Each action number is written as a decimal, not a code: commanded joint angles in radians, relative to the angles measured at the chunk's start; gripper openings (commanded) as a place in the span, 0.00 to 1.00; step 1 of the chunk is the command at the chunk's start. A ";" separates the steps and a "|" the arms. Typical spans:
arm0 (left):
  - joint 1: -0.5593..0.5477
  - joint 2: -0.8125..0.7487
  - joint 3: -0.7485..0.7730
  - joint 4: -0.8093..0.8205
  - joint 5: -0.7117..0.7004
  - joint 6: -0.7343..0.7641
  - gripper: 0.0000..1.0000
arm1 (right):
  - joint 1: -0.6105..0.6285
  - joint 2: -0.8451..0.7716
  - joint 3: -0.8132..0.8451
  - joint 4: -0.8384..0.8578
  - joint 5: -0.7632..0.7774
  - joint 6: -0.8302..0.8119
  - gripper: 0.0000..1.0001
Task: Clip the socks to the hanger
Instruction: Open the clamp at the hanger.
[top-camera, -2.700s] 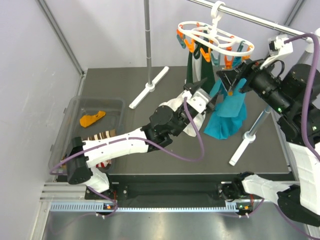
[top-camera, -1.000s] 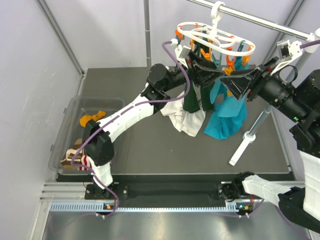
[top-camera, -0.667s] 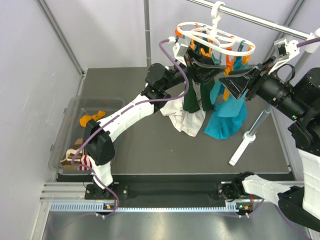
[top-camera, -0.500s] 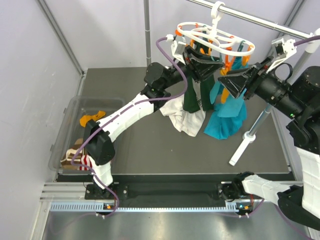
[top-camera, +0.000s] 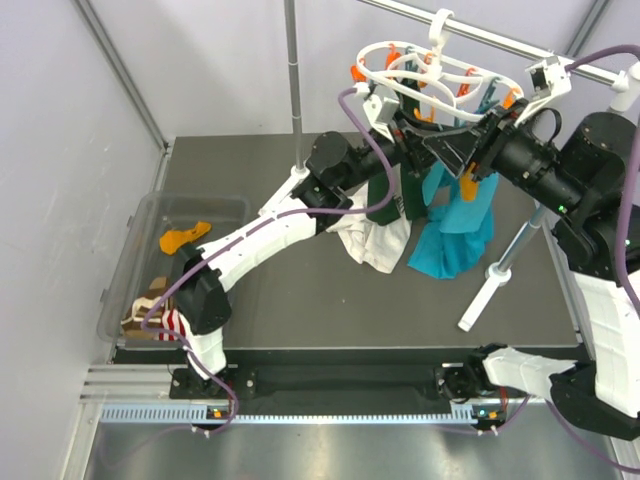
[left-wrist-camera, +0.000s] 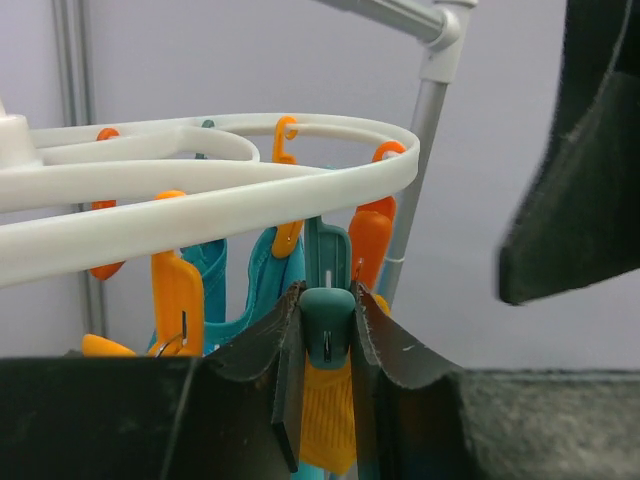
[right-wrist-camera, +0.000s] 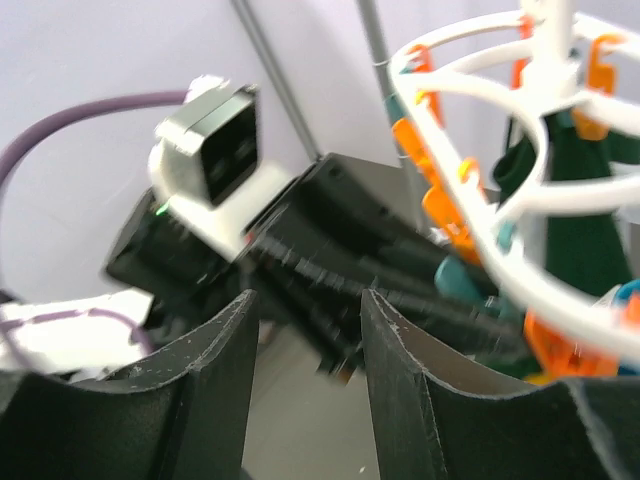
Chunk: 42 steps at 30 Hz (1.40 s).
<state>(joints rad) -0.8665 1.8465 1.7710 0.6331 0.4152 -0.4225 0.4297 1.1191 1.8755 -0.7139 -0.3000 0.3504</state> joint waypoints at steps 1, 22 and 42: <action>-0.058 -0.098 0.034 -0.122 -0.088 0.175 0.04 | 0.011 0.039 0.068 -0.001 0.100 -0.034 0.44; -0.071 -0.121 0.054 -0.210 -0.154 0.240 0.01 | 0.011 0.059 0.178 -0.147 0.189 -0.125 0.48; -0.078 -0.128 0.071 -0.228 -0.153 0.258 0.00 | 0.011 0.096 0.163 -0.162 0.263 -0.174 0.52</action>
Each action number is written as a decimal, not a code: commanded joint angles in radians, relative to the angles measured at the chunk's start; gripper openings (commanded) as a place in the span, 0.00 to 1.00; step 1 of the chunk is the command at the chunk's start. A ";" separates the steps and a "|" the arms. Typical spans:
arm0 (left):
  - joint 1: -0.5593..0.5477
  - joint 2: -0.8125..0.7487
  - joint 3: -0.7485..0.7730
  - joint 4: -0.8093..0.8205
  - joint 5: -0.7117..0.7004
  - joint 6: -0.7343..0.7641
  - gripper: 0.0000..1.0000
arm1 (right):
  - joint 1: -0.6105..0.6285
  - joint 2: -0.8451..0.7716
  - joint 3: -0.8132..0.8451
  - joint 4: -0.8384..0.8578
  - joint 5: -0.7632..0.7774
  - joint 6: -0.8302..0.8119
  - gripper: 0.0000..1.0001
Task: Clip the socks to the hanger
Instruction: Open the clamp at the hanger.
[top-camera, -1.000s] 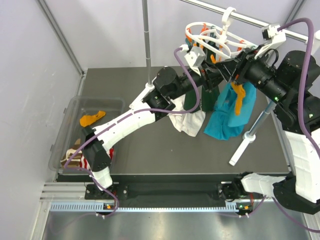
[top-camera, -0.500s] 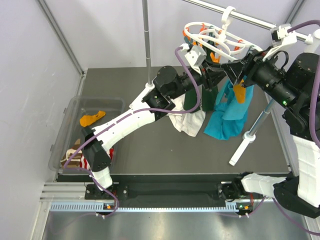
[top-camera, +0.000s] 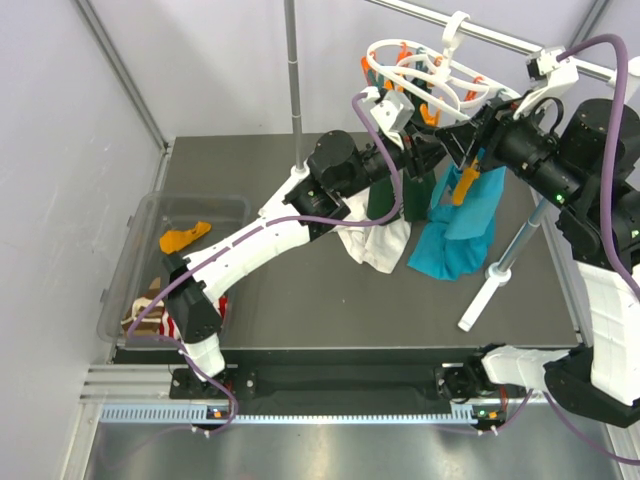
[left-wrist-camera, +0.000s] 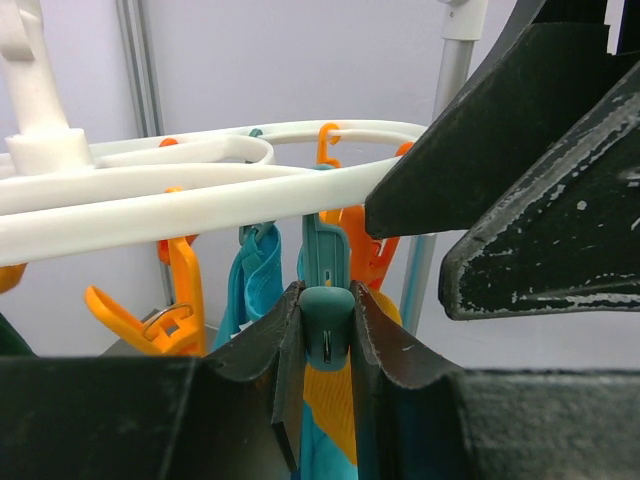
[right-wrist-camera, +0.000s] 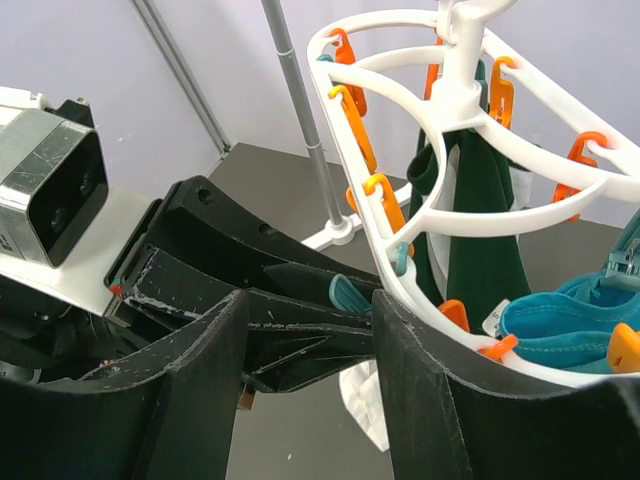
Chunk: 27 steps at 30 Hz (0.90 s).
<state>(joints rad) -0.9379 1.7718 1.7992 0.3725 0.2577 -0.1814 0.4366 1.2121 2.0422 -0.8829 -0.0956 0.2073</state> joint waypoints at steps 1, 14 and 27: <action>-0.007 -0.055 0.045 0.032 0.005 0.017 0.00 | 0.004 0.001 -0.007 0.006 0.069 -0.035 0.53; -0.009 -0.063 0.003 0.051 0.038 0.097 0.26 | 0.004 -0.031 0.048 -0.008 0.037 -0.032 0.54; -0.009 -0.038 -0.001 0.091 0.005 0.140 0.35 | 0.004 -0.105 0.012 0.041 -0.044 -0.013 0.53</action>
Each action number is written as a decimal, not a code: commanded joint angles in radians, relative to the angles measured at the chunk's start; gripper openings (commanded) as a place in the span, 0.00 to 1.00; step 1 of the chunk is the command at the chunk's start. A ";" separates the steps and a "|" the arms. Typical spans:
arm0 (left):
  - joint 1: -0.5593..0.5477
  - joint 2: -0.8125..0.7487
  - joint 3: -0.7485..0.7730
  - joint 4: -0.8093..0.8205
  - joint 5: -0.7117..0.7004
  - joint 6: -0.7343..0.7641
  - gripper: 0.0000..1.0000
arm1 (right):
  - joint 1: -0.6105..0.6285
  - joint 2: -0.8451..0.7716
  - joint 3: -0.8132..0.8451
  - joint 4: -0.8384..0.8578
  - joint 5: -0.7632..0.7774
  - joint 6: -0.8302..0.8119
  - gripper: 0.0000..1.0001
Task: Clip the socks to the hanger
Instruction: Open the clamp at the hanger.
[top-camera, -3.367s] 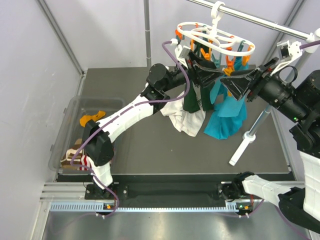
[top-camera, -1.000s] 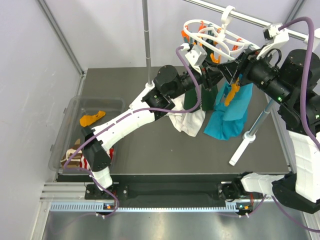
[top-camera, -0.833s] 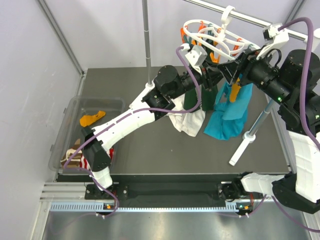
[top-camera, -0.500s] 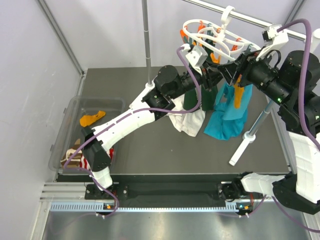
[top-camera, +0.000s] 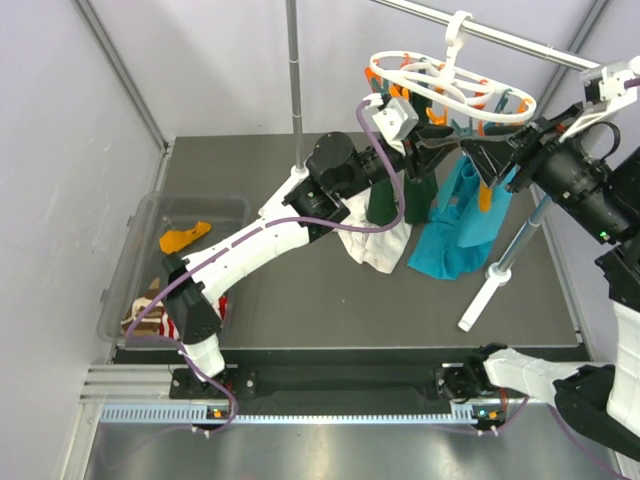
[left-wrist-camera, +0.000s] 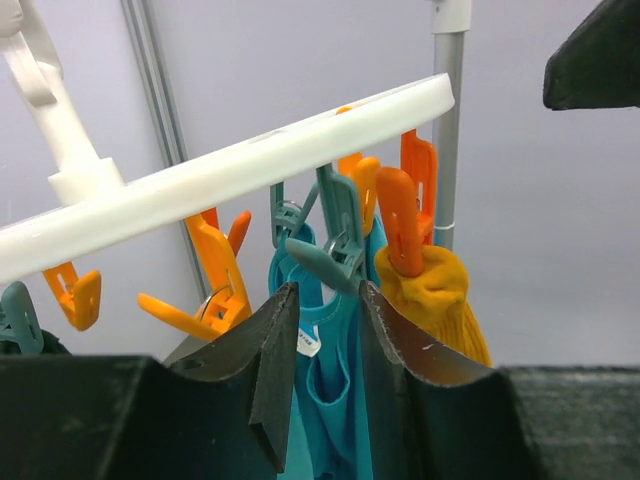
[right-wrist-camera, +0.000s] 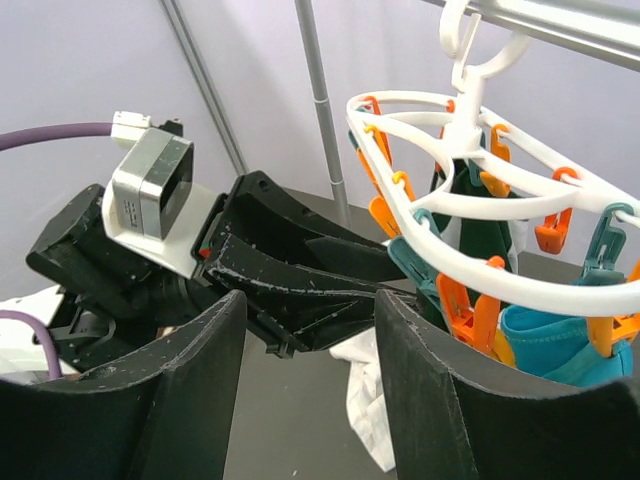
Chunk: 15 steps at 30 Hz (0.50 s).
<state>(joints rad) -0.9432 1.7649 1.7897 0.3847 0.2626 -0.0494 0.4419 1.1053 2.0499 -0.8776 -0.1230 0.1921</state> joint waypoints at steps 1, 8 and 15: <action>-0.003 -0.027 0.011 0.080 0.012 0.003 0.36 | -0.002 0.004 0.004 0.032 -0.017 0.003 0.53; -0.003 -0.005 0.005 0.112 0.072 -0.009 0.37 | -0.002 0.002 -0.003 0.031 -0.024 0.007 0.53; -0.003 0.027 0.031 0.112 0.066 -0.026 0.35 | -0.002 -0.004 -0.054 0.052 -0.024 0.012 0.53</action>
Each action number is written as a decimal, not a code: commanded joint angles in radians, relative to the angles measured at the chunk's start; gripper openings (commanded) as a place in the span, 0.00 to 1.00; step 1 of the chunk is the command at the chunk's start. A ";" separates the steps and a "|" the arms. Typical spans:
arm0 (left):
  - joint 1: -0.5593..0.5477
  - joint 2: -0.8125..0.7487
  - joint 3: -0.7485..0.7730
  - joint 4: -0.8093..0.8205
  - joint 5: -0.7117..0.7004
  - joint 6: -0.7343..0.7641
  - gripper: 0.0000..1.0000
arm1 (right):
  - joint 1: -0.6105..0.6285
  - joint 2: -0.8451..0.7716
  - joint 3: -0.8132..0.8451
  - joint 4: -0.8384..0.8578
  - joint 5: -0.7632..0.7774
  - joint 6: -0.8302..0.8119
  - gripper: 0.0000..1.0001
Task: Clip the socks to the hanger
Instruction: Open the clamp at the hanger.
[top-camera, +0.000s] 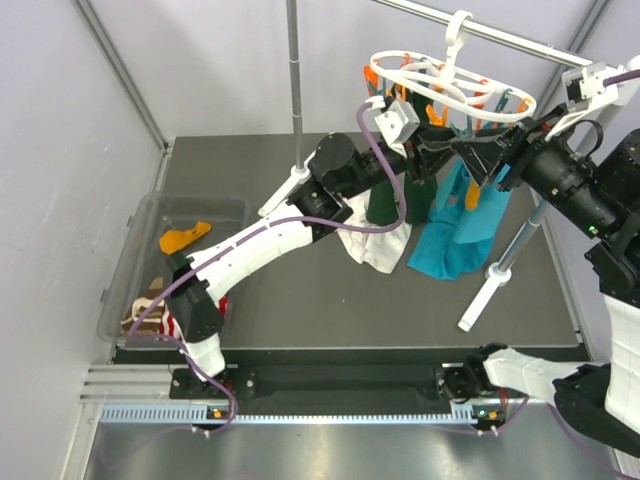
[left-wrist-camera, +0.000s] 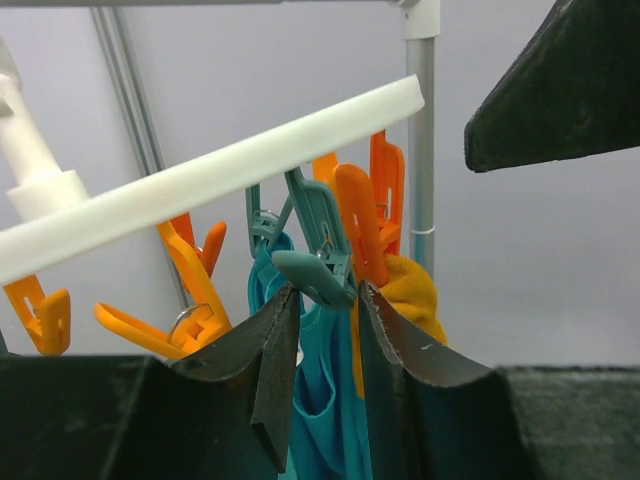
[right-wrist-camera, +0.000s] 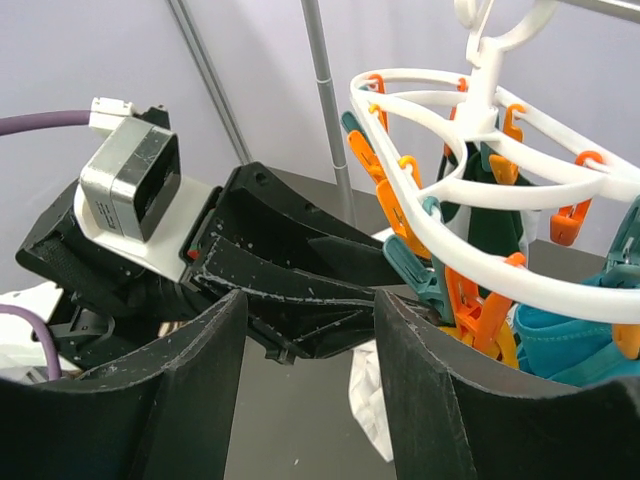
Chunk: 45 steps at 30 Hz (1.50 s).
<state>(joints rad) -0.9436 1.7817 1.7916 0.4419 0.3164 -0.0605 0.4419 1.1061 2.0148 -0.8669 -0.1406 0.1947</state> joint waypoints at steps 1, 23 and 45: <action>-0.003 0.015 0.029 0.054 0.010 -0.016 0.35 | -0.002 -0.005 -0.031 0.045 -0.005 0.008 0.53; -0.003 0.061 0.097 0.060 -0.019 -0.061 0.00 | -0.002 0.008 -0.068 0.051 0.122 -0.001 0.51; -0.030 0.005 0.089 -0.031 -0.086 -0.068 0.00 | 0.000 0.086 -0.031 0.051 0.283 -0.004 0.53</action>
<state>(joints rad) -0.9638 1.8561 1.8515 0.4053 0.2237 -0.1253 0.4419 1.1873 1.9842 -0.8745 0.1184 0.1940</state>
